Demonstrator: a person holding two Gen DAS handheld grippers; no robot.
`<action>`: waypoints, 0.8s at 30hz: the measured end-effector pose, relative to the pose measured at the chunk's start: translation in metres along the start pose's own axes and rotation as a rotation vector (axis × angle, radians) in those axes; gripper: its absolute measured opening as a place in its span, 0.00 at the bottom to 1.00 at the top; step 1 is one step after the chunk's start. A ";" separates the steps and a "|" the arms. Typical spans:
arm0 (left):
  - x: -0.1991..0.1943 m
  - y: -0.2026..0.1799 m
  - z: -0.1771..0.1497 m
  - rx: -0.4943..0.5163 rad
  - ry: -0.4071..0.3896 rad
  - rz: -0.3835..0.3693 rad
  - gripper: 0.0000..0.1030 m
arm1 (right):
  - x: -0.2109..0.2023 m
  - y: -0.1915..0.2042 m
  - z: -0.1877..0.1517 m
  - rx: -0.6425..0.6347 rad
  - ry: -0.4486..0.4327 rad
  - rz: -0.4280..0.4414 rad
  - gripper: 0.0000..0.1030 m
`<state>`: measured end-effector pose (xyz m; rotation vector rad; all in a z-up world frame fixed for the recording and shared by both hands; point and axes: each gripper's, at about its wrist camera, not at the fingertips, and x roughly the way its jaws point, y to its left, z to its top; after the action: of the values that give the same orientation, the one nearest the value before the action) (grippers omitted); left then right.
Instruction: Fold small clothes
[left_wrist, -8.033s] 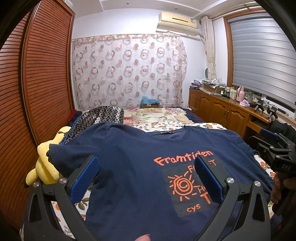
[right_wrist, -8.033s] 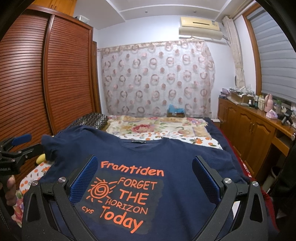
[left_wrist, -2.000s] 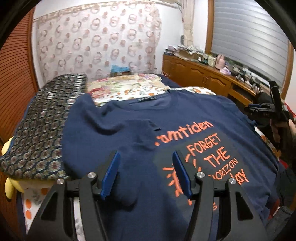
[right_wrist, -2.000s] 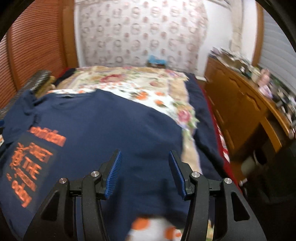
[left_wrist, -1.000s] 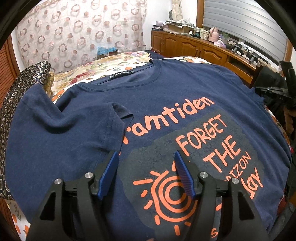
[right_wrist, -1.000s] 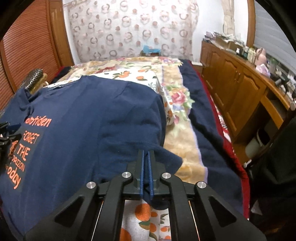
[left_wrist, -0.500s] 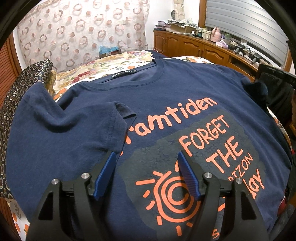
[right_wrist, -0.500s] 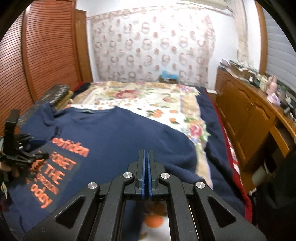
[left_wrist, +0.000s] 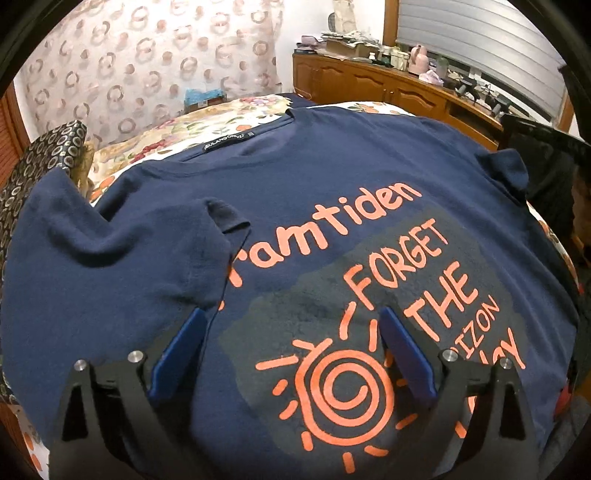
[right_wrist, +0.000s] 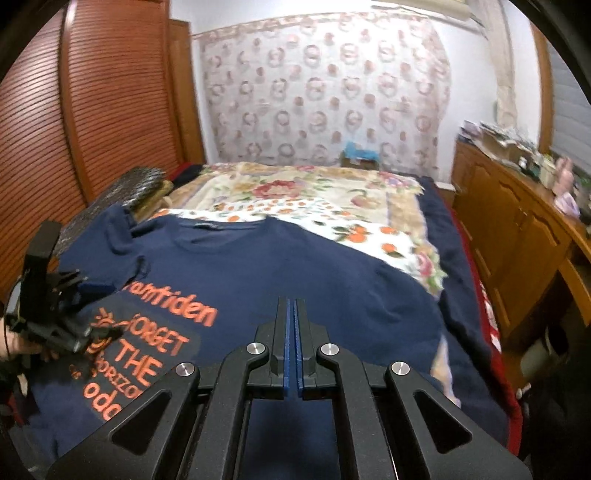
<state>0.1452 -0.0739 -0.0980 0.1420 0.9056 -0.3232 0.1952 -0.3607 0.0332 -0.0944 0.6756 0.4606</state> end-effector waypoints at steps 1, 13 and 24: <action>0.000 0.001 0.000 -0.003 0.000 -0.003 0.94 | -0.002 -0.007 -0.002 0.008 0.001 -0.021 0.01; 0.000 -0.001 0.001 -0.001 0.001 0.004 0.95 | 0.010 -0.065 -0.042 0.110 0.132 -0.125 0.43; -0.028 0.005 0.005 -0.059 -0.129 0.004 0.95 | 0.019 -0.060 -0.046 0.103 0.148 -0.095 0.07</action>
<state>0.1344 -0.0644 -0.0729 0.0678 0.7858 -0.2988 0.2083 -0.4182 -0.0183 -0.0631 0.8354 0.3289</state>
